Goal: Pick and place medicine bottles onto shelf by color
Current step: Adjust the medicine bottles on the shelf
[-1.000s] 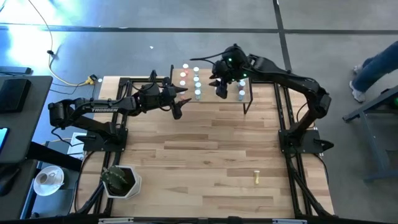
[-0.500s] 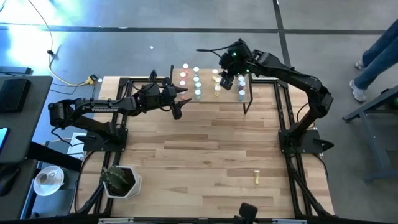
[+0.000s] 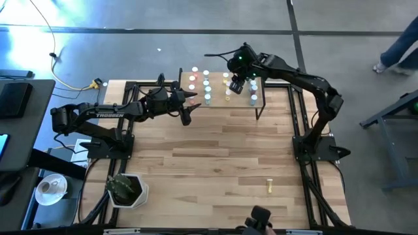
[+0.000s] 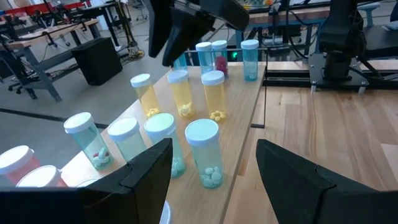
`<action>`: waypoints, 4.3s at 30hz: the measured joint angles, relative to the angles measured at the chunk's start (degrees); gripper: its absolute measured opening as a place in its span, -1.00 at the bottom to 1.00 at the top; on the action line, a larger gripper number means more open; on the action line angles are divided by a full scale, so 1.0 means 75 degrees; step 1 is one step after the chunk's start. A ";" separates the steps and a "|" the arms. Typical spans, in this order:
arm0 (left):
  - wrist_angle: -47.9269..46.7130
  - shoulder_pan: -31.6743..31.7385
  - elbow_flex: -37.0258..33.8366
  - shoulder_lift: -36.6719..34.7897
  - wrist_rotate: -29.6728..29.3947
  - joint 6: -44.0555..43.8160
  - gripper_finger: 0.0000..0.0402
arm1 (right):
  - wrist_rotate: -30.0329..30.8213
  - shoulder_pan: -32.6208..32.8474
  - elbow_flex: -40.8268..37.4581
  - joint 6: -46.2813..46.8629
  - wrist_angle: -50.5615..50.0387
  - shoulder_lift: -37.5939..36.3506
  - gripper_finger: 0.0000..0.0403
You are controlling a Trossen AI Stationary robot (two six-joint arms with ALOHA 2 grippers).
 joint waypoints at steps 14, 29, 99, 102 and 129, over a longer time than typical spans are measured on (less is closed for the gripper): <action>-0.0009 0.0003 0.0000 0.0000 0.0000 0.0000 0.11 | -0.0245 -0.0132 -0.0008 0.0377 -0.0488 0.0173 -0.30; -0.0050 0.0006 0.0000 0.0000 0.0003 0.0001 0.11 | -0.0795 -0.0128 -0.0011 0.0656 -0.0886 0.0230 -0.30; -0.0050 0.0003 0.0000 0.0000 0.0003 0.0002 0.11 | -0.0362 0.0041 -0.0011 0.0831 -0.0534 0.0094 -0.30; -0.0050 0.0005 0.0000 0.0000 0.0003 0.0003 0.11 | -0.0354 0.0052 -0.0010 0.0832 -0.0455 -0.0066 -0.30; -0.0053 0.0002 0.0000 0.0000 -0.0020 0.0001 0.11 | -0.0373 0.1453 -0.0008 0.0571 -0.1603 -0.0814 -0.30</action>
